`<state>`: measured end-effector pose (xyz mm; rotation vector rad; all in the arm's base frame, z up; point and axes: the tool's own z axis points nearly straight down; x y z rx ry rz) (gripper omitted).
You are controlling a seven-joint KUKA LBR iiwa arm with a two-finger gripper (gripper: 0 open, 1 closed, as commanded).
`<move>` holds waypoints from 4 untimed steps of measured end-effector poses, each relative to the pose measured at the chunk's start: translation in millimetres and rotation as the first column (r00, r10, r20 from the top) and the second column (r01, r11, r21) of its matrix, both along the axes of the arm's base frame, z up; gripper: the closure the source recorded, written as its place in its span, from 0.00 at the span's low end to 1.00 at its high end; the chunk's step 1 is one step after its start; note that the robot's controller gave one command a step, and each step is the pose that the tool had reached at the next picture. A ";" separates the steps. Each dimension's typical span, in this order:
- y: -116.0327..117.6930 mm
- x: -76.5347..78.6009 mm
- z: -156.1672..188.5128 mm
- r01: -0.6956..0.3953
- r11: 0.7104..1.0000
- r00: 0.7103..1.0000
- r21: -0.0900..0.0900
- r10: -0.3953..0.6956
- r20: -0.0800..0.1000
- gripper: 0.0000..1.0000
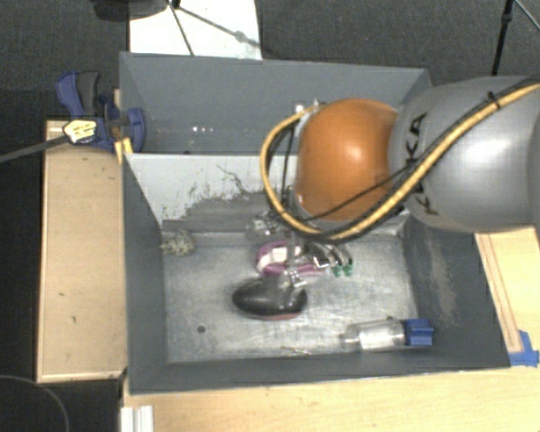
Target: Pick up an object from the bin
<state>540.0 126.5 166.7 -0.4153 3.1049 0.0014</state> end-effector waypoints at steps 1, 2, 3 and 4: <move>-33.5 13.3 -96.8 -0.240 0.971 0.971 -0.001 0.240 -0.007 0.00; -33.4 12.3 -94.9 -0.235 0.972 0.972 -0.002 0.235 -0.013 1.00; -43.1 14.2 18.3 -0.489 0.872 0.872 -0.004 0.489 -0.002 1.00; -36.9 2.5 108.4 -0.506 0.863 0.863 -0.006 0.506 0.001 1.00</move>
Offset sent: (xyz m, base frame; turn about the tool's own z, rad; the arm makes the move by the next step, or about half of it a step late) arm 0.0123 -0.0331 -0.0967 -0.2445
